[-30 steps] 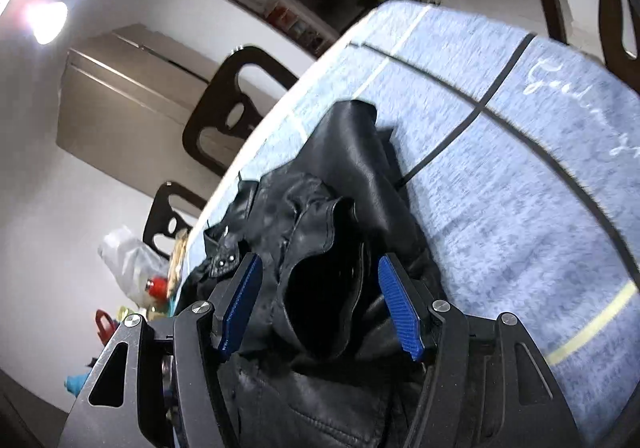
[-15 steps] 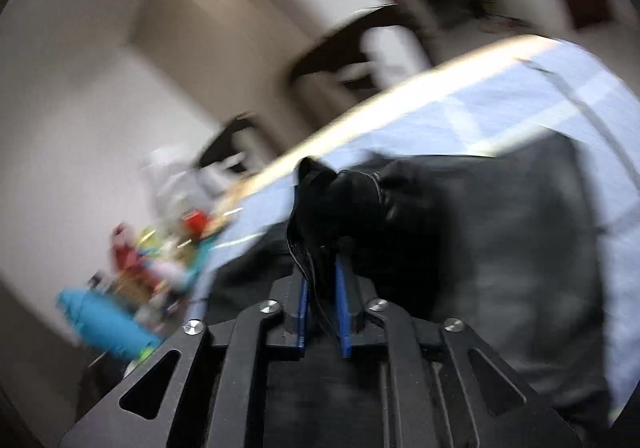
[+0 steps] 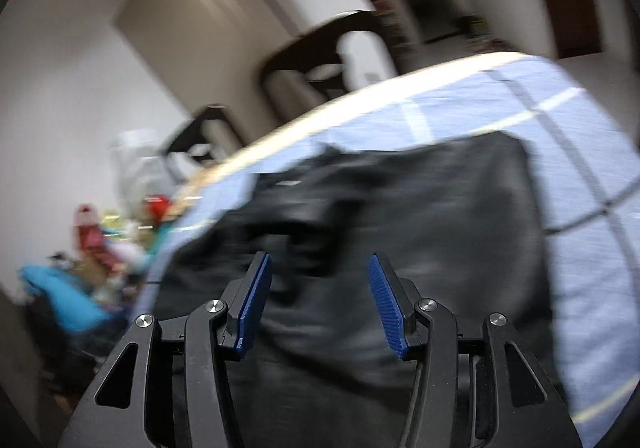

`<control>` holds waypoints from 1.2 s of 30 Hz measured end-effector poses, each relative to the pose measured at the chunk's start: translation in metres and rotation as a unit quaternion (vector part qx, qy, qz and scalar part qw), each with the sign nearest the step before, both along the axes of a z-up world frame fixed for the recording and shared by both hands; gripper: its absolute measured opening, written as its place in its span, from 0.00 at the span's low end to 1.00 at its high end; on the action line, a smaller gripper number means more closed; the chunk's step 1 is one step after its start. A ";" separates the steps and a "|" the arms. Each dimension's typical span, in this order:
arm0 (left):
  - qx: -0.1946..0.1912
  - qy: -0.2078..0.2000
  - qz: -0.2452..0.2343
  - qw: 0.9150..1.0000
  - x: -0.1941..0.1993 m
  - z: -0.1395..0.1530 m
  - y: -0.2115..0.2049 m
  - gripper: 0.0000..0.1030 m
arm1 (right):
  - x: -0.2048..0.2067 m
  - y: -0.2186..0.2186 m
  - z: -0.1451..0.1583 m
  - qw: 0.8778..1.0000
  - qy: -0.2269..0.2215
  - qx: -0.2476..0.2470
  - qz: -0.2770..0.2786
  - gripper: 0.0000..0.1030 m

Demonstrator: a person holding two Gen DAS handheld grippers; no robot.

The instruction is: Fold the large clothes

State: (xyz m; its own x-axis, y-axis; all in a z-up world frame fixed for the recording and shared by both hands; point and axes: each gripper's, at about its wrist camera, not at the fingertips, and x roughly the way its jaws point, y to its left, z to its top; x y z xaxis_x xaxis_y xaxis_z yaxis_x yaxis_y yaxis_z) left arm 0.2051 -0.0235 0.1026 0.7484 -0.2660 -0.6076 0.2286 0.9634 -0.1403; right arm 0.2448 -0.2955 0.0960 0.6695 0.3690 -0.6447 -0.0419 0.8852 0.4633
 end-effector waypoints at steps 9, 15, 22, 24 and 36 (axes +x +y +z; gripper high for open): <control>0.023 0.042 -0.037 0.998 0.114 -0.031 -0.082 0.41 | 0.019 -0.042 -0.039 0.990 0.048 -0.111 -0.068 0.44; 0.035 0.077 -0.030 0.996 0.135 -0.089 -0.083 0.33 | 0.012 -0.053 -0.057 0.986 0.044 -0.145 -0.072 0.26; 0.044 0.083 -0.055 0.994 0.110 -0.061 -0.080 0.32 | 0.012 -0.046 -0.043 0.982 0.055 -0.166 -0.066 0.28; 0.045 0.063 -0.054 0.996 0.108 -0.044 -0.079 0.32 | 0.013 -0.048 -0.027 0.985 0.032 -0.157 -0.068 0.28; 0.112 0.073 -0.012 0.991 0.169 -0.075 -0.107 0.41 | 0.088 -0.072 -0.054 0.976 0.088 -0.187 -0.071 0.46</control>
State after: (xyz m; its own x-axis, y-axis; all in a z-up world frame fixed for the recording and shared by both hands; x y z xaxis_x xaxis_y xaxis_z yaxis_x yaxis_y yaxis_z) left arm 0.3741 -0.1301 0.0271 0.6429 -0.1294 -0.7549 0.2452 0.9685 0.0427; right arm 0.3330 -0.3670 0.0422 0.5636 -0.0028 -0.8260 0.1456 0.9847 0.0960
